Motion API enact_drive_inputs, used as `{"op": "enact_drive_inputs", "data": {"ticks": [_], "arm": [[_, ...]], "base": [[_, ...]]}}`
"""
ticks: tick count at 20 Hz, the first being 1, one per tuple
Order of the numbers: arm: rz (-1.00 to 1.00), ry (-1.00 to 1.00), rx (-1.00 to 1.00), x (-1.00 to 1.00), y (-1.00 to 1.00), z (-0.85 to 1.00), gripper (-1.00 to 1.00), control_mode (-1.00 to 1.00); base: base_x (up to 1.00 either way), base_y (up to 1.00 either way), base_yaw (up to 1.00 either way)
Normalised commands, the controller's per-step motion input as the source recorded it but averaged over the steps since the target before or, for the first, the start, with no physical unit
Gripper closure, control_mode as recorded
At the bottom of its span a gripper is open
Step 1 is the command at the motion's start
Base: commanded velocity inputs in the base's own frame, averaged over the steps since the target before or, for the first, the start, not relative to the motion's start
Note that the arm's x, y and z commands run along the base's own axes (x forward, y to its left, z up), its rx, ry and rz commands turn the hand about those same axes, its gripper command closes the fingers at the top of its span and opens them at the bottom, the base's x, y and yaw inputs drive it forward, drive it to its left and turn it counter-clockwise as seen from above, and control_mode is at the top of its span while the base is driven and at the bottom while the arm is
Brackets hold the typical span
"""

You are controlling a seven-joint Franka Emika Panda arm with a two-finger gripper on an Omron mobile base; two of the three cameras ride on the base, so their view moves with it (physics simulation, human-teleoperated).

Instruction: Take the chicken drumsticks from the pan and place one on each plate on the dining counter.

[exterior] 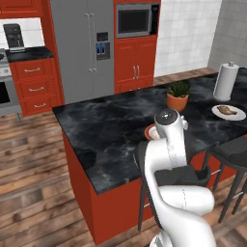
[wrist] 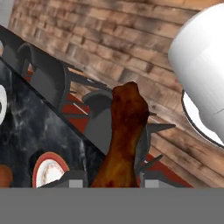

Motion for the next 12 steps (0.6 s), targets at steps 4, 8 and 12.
{"op": "enact_drive_inputs", "data": {"ticks": [4,8,12], "arm": [[0.19,0.0,0.02,0.21,-0.35,-0.18,1.0,-1.0],[0.04,0.03,0.05,0.5,-0.59,-0.05,1.0,-1.0],[0.0,0.11,0.07,0.7,-0.68,0.0,1.0,-1.0]], "base": [[0.0,0.0,0.0],[0.0,0.0,0.0],[0.0,0.0,0.0]]}}
